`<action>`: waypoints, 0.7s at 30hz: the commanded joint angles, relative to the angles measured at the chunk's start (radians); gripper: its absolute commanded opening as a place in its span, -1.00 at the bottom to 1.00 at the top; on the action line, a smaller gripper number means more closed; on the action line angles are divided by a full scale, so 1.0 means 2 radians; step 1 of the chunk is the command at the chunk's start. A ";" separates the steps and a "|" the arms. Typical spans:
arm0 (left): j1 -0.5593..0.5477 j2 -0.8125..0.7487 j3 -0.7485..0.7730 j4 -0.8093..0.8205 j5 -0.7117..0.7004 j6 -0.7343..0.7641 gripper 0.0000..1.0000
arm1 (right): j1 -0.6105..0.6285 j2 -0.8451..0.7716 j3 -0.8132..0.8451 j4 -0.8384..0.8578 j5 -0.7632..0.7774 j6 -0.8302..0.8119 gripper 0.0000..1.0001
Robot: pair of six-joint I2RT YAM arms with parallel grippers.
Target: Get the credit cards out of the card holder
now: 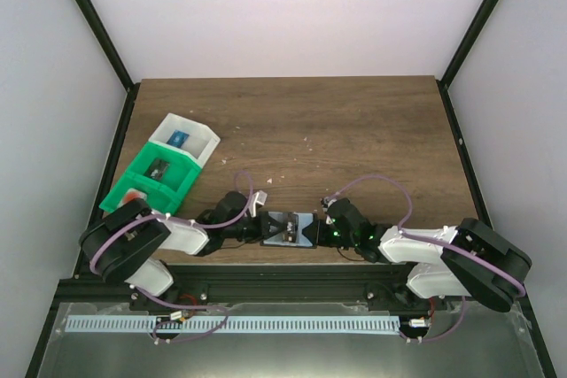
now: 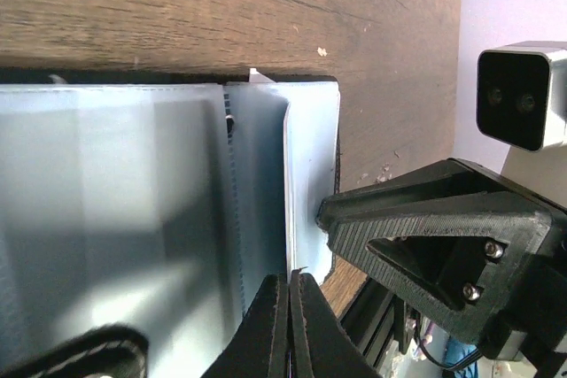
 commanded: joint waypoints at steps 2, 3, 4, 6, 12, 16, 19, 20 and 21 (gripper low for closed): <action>0.011 -0.040 -0.018 -0.035 -0.006 0.018 -1.00 | 0.004 -0.008 -0.005 -0.010 0.003 0.001 -0.66; 0.012 -0.049 -0.018 -0.048 -0.007 0.020 -1.00 | 0.003 -0.011 -0.003 -0.013 0.003 -0.001 -0.66; 0.014 -0.058 -0.019 -0.058 -0.008 0.023 -1.00 | 0.004 -0.014 -0.001 -0.018 0.001 -0.003 -0.66; 0.016 -0.081 -0.018 -0.083 -0.008 0.029 -1.00 | 0.004 -0.027 0.007 -0.028 -0.006 -0.014 -0.66; 0.017 -0.166 0.003 -0.210 -0.040 0.063 -1.00 | 0.004 -0.106 0.035 -0.079 -0.011 -0.063 -0.63; 0.017 -0.219 0.004 -0.226 -0.023 0.073 -1.00 | 0.004 -0.147 0.054 -0.106 -0.043 -0.100 -0.56; 0.017 -0.240 0.009 -0.216 0.028 0.096 -1.00 | 0.003 -0.177 0.074 -0.138 -0.075 -0.134 -0.45; 0.017 -0.245 0.014 -0.219 0.044 0.106 -1.00 | 0.004 -0.188 0.081 -0.152 -0.086 -0.146 -0.40; 0.017 -0.249 0.019 -0.221 0.063 0.116 -1.00 | 0.003 -0.199 0.089 -0.166 -0.098 -0.158 -0.35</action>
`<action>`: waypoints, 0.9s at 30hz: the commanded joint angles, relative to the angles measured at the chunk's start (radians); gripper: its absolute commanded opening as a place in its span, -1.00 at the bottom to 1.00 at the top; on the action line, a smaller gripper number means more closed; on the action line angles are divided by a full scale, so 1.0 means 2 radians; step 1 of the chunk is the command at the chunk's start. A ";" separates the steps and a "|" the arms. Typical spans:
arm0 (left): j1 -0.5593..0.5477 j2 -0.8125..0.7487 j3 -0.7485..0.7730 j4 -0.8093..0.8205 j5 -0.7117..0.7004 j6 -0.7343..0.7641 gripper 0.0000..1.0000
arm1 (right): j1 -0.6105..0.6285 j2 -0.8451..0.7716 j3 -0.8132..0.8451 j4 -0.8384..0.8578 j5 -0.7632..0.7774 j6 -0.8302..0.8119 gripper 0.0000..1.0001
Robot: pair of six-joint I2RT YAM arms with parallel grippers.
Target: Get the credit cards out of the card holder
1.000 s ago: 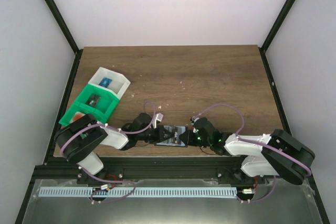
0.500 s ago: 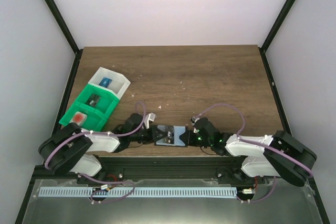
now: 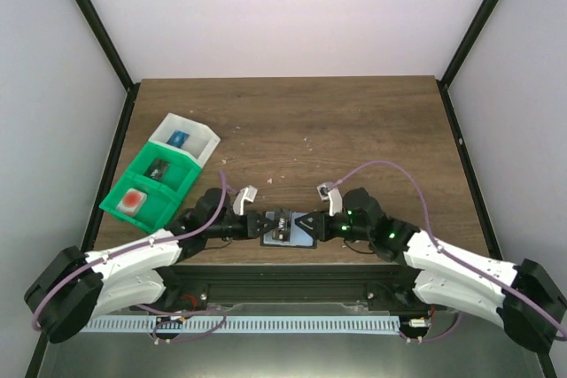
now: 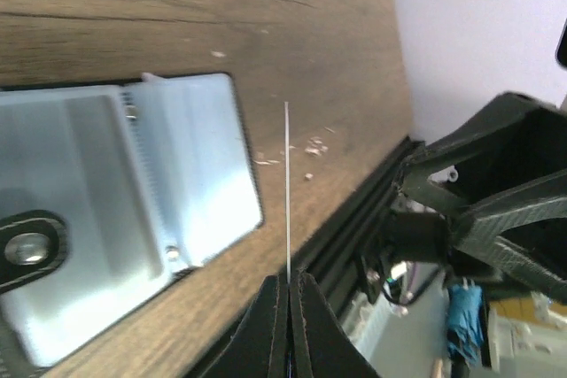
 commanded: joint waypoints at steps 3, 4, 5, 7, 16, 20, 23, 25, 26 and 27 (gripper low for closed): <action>0.002 -0.020 0.035 -0.020 0.112 0.071 -1.00 | 0.003 -0.060 0.068 -0.114 -0.065 -0.085 -0.22; 0.001 -0.018 0.039 -0.019 0.134 0.079 -1.00 | 0.002 -0.067 0.078 -0.136 -0.058 -0.088 -0.17; 0.001 -0.016 0.042 -0.017 0.153 0.085 -1.00 | 0.002 -0.072 0.089 -0.158 -0.047 -0.091 -0.12; 0.001 -0.013 0.045 -0.006 0.183 0.087 -1.00 | -0.001 -0.068 0.112 -0.208 -0.025 -0.104 -0.02; -0.001 -0.021 0.043 0.031 0.259 0.095 -1.00 | -0.007 -0.047 0.143 -0.255 -0.088 -0.129 0.40; -0.001 -0.031 0.036 0.050 0.266 0.086 -1.00 | -0.008 -0.043 0.132 -0.209 -0.166 -0.128 0.14; 0.000 -0.031 0.034 0.054 0.269 0.082 -1.00 | -0.008 -0.048 0.124 -0.175 -0.210 -0.123 -0.30; 0.000 -0.033 0.031 0.067 0.270 0.072 -1.00 | -0.008 -0.054 0.121 -0.155 -0.221 -0.116 -0.63; -0.001 -0.034 0.032 0.071 0.269 0.068 -1.00 | -0.008 -0.056 0.120 -0.147 -0.223 -0.112 -0.76; 0.000 -0.034 0.033 0.072 0.265 0.064 -0.97 | -0.008 -0.058 0.119 -0.140 -0.223 -0.107 -0.90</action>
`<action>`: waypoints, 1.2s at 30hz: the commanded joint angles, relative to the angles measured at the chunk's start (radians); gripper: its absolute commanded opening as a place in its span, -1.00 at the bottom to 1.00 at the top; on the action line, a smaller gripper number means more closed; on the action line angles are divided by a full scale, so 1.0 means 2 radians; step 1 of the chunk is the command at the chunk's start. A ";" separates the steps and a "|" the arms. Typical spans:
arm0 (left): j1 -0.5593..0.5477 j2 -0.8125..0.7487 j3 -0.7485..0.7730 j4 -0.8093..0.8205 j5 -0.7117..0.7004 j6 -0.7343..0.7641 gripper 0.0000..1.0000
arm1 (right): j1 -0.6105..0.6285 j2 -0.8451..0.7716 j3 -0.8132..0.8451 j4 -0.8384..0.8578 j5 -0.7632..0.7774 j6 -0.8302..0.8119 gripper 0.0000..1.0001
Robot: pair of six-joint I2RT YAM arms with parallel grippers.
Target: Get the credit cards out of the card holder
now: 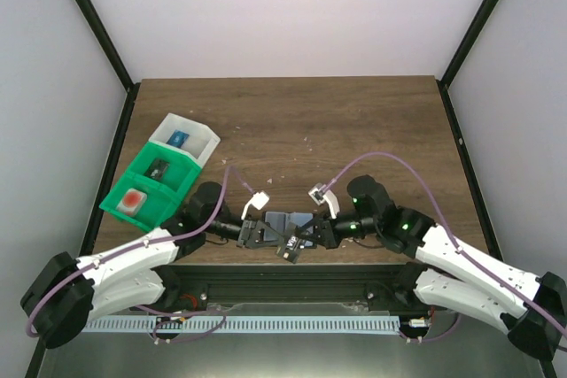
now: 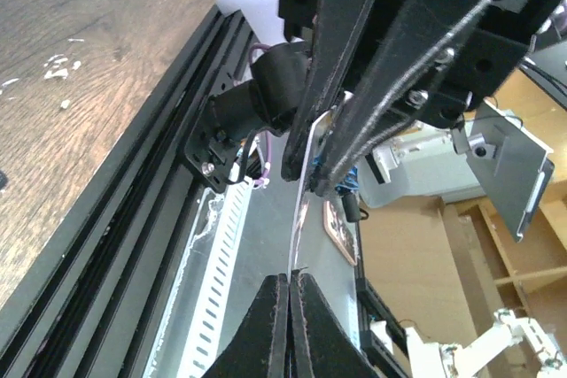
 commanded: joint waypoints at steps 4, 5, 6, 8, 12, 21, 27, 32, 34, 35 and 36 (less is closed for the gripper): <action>0.005 -0.023 0.004 0.024 -0.032 -0.033 -0.34 | -0.004 -0.028 -0.016 0.084 -0.031 0.047 -0.99; 0.006 -0.030 0.003 0.032 -0.044 -0.045 -0.14 | -0.004 -0.036 -0.029 0.111 -0.026 0.067 -0.99; 0.009 -0.039 -0.001 0.044 -0.059 -0.061 0.03 | -0.004 -0.045 -0.046 0.147 -0.025 0.095 -0.99; 0.013 -0.056 -0.011 0.075 -0.092 -0.099 0.18 | -0.003 -0.057 -0.082 0.235 -0.024 0.161 -0.99; 0.014 -0.077 -0.030 0.157 -0.132 -0.173 0.28 | -0.004 -0.053 -0.110 0.321 0.016 0.233 -0.99; 0.014 -0.109 -0.081 0.210 -0.203 -0.235 0.34 | -0.004 -0.053 -0.109 0.393 0.123 0.307 -0.99; 0.014 -0.106 -0.100 0.262 -0.206 -0.265 0.21 | -0.003 -0.035 -0.089 0.372 0.153 0.317 -0.99; 0.014 -0.098 -0.101 0.280 -0.206 -0.270 -0.36 | -0.004 -0.022 -0.086 0.374 0.156 0.322 -0.99; 0.014 -0.096 -0.102 0.285 -0.205 -0.273 -0.72 | -0.004 -0.025 -0.095 0.376 0.160 0.328 -0.99; 0.014 -0.094 -0.101 0.285 -0.205 -0.274 -0.84 | -0.004 -0.028 -0.098 0.377 0.163 0.330 -0.99; 0.014 -0.094 -0.101 0.283 -0.204 -0.274 -0.97 | -0.004 -0.031 -0.101 0.376 0.166 0.332 -0.99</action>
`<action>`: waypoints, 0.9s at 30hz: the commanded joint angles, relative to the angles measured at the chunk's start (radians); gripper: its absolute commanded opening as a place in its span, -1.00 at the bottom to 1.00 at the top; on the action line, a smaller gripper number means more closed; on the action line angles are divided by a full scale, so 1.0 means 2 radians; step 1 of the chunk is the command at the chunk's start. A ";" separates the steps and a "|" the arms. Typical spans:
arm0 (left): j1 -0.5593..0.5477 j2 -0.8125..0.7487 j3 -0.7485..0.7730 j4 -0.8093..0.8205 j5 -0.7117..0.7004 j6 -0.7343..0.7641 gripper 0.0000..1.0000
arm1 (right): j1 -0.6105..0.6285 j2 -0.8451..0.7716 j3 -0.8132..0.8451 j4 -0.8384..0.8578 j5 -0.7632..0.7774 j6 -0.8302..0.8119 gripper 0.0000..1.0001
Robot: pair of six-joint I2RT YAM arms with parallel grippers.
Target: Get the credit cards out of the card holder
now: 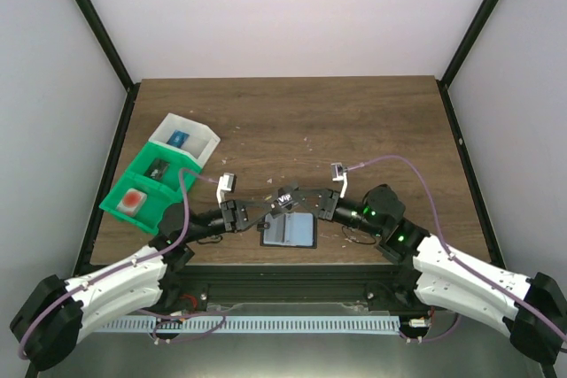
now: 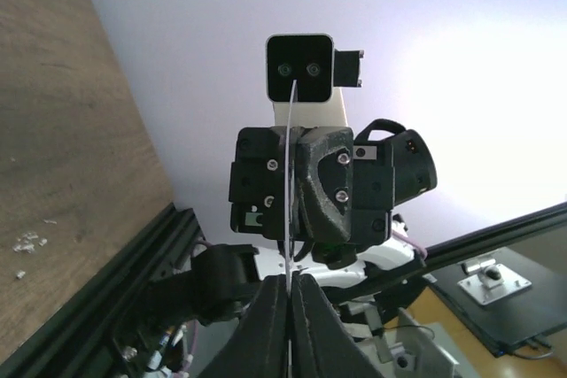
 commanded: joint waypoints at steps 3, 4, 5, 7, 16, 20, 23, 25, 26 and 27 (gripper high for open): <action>0.000 -0.001 -0.008 0.024 -0.010 -0.005 -1.00 | -0.001 -0.015 0.001 0.002 0.025 0.015 -0.98; 0.001 -0.002 -0.011 0.024 -0.013 -0.004 -1.00 | -0.001 -0.016 0.000 0.000 0.026 0.014 -0.98; 0.001 -0.006 -0.013 0.022 -0.018 -0.003 -1.00 | -0.001 -0.017 0.000 -0.003 0.026 0.013 -0.96; 0.000 -0.012 -0.015 0.013 -0.026 0.001 -1.00 | -0.001 -0.019 -0.001 -0.010 0.027 0.011 -0.89; 0.004 -0.043 0.016 -0.112 -0.061 0.066 -1.00 | -0.001 -0.052 -0.004 -0.076 0.051 0.001 0.35; 0.038 -0.035 0.068 -0.228 -0.054 0.114 -1.00 | -0.001 -0.080 -0.009 -0.115 0.058 -0.009 0.93; 0.086 -0.013 0.112 -0.277 -0.020 0.144 -1.00 | -0.001 -0.101 -0.012 -0.142 0.067 -0.016 1.00; 0.129 0.003 0.132 -0.286 0.016 0.153 -1.00 | -0.001 -0.115 -0.017 -0.159 0.074 -0.018 0.99; 0.150 0.012 0.141 -0.289 0.034 0.157 -1.00 | -0.001 -0.122 -0.020 -0.164 0.077 -0.019 1.00; 0.173 0.020 0.153 -0.295 0.049 0.164 -1.00 | -0.001 -0.129 -0.023 -0.168 0.078 -0.020 0.99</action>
